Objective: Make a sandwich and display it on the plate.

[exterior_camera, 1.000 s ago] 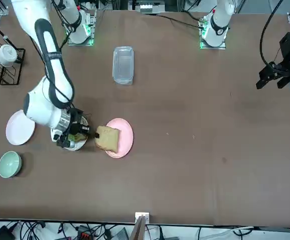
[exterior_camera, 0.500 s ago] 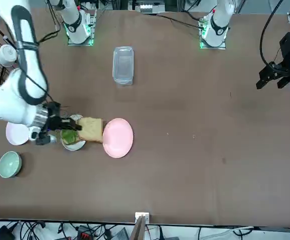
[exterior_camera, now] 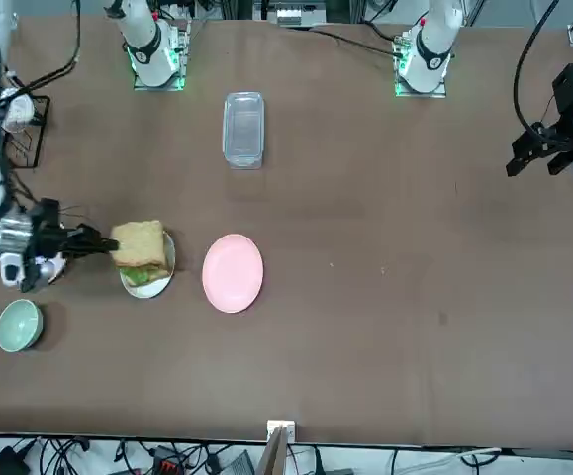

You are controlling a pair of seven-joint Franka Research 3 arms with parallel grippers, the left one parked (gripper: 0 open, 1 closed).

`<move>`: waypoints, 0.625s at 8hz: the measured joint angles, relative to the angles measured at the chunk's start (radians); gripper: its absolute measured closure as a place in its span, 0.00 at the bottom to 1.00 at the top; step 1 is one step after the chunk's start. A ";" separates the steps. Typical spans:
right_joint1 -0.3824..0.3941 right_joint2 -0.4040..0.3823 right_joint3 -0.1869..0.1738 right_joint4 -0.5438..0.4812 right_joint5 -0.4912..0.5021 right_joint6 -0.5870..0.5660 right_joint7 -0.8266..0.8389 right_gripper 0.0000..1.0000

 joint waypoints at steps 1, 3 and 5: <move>-0.022 0.045 0.001 0.030 0.006 -0.014 -0.045 0.95; -0.032 0.103 0.003 0.054 0.013 -0.033 -0.084 0.95; -0.034 0.124 0.005 0.059 0.013 -0.060 -0.102 0.95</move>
